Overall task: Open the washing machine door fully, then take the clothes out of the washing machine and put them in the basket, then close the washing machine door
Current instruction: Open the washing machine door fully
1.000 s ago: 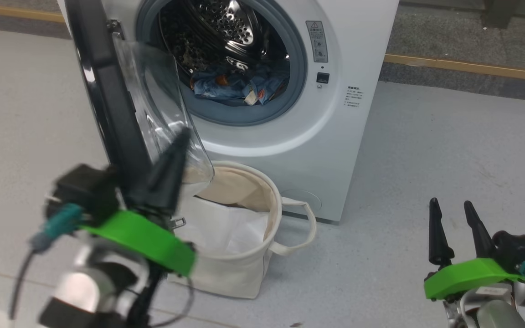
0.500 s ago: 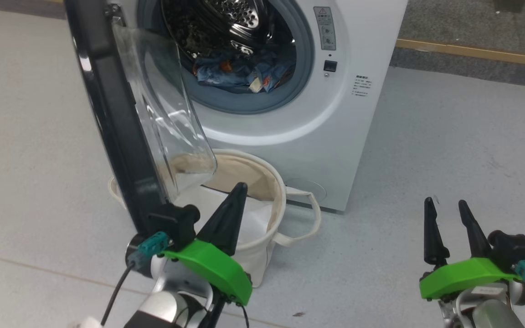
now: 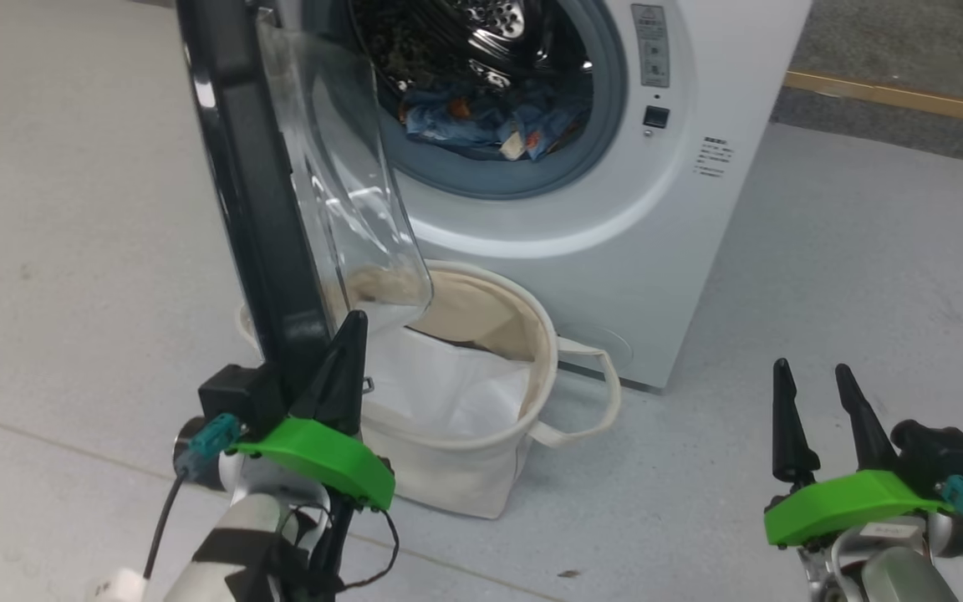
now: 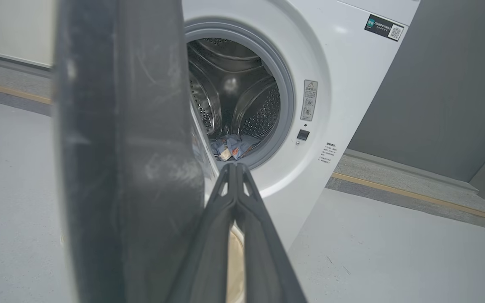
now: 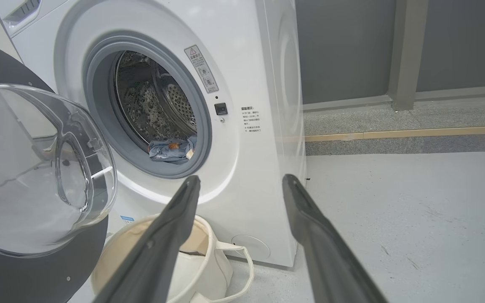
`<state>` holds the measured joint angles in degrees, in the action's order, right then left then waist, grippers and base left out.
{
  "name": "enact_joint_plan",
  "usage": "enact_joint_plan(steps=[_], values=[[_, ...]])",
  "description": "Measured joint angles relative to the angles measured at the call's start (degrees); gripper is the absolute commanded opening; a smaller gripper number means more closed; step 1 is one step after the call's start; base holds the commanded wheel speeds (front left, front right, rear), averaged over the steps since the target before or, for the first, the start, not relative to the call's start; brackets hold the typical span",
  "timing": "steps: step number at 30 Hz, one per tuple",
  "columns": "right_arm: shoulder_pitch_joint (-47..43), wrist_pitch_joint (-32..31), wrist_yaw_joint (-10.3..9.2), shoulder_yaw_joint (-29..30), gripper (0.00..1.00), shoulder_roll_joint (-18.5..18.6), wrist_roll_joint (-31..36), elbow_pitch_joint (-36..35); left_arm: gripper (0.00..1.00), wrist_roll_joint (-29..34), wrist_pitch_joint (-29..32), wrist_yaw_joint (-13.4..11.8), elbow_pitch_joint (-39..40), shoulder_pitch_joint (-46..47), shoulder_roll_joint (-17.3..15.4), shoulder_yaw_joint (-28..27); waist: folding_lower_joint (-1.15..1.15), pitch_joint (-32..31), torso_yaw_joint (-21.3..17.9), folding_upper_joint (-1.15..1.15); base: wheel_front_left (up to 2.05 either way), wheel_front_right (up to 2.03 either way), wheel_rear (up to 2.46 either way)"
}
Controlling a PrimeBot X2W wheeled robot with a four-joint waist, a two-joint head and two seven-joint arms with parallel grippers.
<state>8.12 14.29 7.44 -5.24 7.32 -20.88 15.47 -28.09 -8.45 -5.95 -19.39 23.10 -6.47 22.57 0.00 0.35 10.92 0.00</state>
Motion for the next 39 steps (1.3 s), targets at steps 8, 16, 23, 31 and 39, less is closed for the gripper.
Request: enact_joint_plan(steps=[8, 16, 23, 31, 39], values=[[0.0, 0.0, 0.0, -0.1, 1.0, -0.3, -0.8, -0.1, 0.0, -1.8, -2.3, 0.7, -4.1, 1.8, -0.3, -2.9, 0.0, 0.1, 2.6, 0.0, 0.0, 0.0, 0.0], [0.0, 0.0, 0.0, -1.8, 1.0, -0.5, -1.8, -0.7, 0.0, -1.8, -3.3, -1.7, -6.0, 3.2, -0.9, -4.7, 0.0, 0.6, 7.5, 0.0, 0.0, 0.0, 0.0], [0.0, 0.0, 0.0, -2.0, 1.0, -0.5, -1.9, -1.0, 0.0, -1.8, -3.9, -0.8, -10.1, 5.8, -3.3, -5.9, 0.0, 0.8, 12.6, 0.0, 0.0, 0.0, 0.0], [0.2, 0.0, 0.0, -3.2, 1.0, -0.2, -1.9, -1.2, 0.0, -2.9, -5.6, 1.6, -17.1, 11.4, -4.3, -9.5, 0.0, 2.6, 17.2, 0.0, 0.0, 0.0, 0.0], [5.5, 0.0, 0.0, -6.1, 1.0, 1.6, -1.9, -0.3, 0.0, -3.0, -5.9, 4.3, -20.0, 16.5, -3.6, -14.4, 0.0, 7.0, 18.5, 0.0, 0.0, 0.0, 0.0]])
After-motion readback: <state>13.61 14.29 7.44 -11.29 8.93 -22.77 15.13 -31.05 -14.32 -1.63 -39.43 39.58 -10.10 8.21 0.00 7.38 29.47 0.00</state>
